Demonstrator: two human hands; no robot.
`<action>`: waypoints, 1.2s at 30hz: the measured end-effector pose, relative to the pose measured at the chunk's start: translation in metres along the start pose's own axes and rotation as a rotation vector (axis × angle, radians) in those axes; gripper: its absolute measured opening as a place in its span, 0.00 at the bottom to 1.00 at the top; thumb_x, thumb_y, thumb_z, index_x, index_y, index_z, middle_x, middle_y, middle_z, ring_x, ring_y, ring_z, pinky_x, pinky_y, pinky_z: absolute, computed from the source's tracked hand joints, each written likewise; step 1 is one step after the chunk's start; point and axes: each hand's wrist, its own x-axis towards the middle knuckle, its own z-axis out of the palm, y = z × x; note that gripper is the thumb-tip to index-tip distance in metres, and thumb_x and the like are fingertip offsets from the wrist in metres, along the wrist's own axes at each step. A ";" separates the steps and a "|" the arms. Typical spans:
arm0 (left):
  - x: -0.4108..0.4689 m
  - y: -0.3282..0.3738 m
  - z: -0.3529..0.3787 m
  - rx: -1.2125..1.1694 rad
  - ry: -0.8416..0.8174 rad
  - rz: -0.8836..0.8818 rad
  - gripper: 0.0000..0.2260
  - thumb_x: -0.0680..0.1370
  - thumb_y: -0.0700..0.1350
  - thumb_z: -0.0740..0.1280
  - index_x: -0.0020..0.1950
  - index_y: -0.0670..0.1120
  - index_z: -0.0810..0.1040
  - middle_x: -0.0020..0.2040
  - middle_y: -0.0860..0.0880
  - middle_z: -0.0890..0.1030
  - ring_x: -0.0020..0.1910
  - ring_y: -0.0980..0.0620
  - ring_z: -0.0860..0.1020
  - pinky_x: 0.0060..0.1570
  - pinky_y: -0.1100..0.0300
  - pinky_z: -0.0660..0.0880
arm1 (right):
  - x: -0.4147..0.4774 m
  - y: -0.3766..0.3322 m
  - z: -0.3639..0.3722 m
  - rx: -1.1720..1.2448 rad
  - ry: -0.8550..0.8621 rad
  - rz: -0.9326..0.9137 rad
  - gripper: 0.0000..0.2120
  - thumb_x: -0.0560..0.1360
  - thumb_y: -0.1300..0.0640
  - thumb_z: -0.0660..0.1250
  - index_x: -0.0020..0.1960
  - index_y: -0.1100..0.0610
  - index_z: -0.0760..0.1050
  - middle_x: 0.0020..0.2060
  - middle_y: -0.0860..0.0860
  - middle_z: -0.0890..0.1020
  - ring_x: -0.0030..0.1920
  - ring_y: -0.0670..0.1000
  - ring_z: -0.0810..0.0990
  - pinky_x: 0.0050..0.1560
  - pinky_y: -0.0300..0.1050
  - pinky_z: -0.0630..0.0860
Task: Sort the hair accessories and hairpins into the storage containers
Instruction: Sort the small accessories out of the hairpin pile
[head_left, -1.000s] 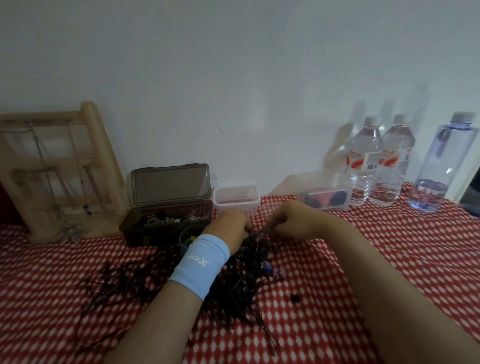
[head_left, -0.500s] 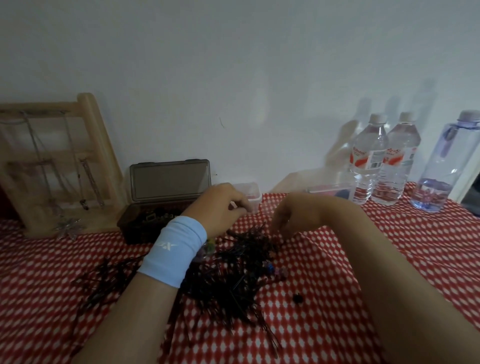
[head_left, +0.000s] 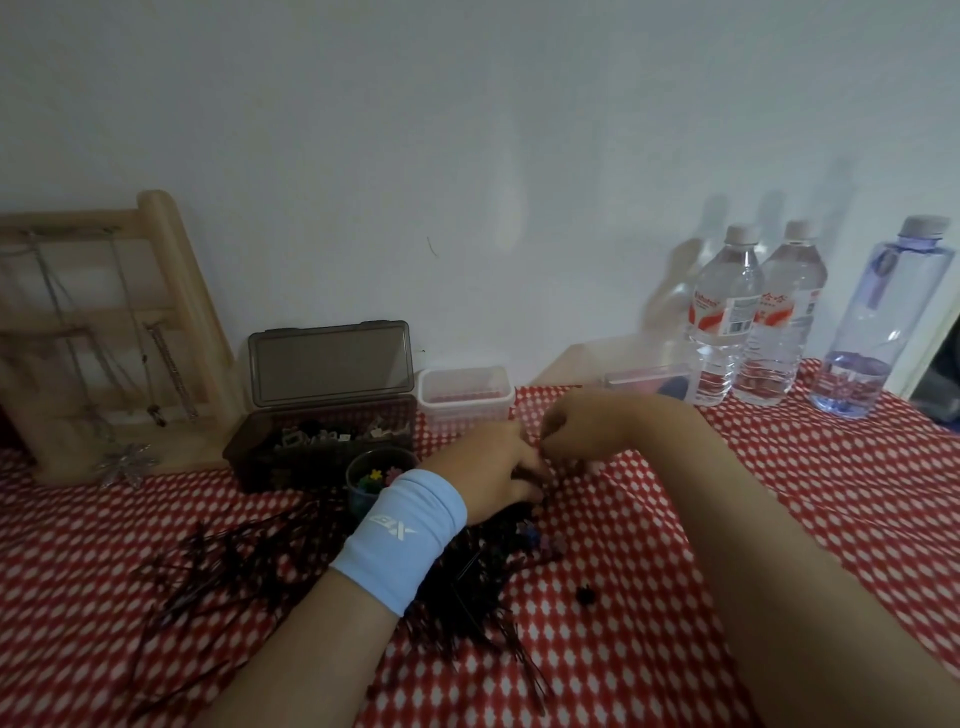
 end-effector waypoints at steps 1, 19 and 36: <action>0.000 -0.001 0.000 -0.007 0.005 -0.003 0.10 0.76 0.48 0.71 0.56 0.52 0.83 0.49 0.55 0.71 0.52 0.53 0.74 0.51 0.63 0.67 | -0.002 -0.004 0.000 0.002 0.006 -0.002 0.13 0.82 0.49 0.57 0.40 0.47 0.73 0.40 0.45 0.80 0.36 0.42 0.75 0.45 0.40 0.73; -0.031 -0.059 -0.071 -0.198 0.368 -0.162 0.05 0.75 0.45 0.72 0.48 0.54 0.85 0.45 0.60 0.81 0.41 0.65 0.77 0.45 0.65 0.71 | 0.004 -0.007 0.007 0.054 0.070 -0.128 0.17 0.73 0.65 0.68 0.54 0.45 0.85 0.47 0.41 0.82 0.48 0.43 0.80 0.55 0.40 0.77; -0.025 -0.044 -0.056 -0.110 0.348 -0.166 0.04 0.75 0.46 0.72 0.48 0.54 0.84 0.46 0.57 0.80 0.44 0.59 0.78 0.49 0.62 0.74 | 0.020 -0.010 0.021 0.077 0.099 -0.142 0.07 0.72 0.57 0.75 0.47 0.46 0.83 0.44 0.42 0.85 0.45 0.42 0.83 0.55 0.42 0.80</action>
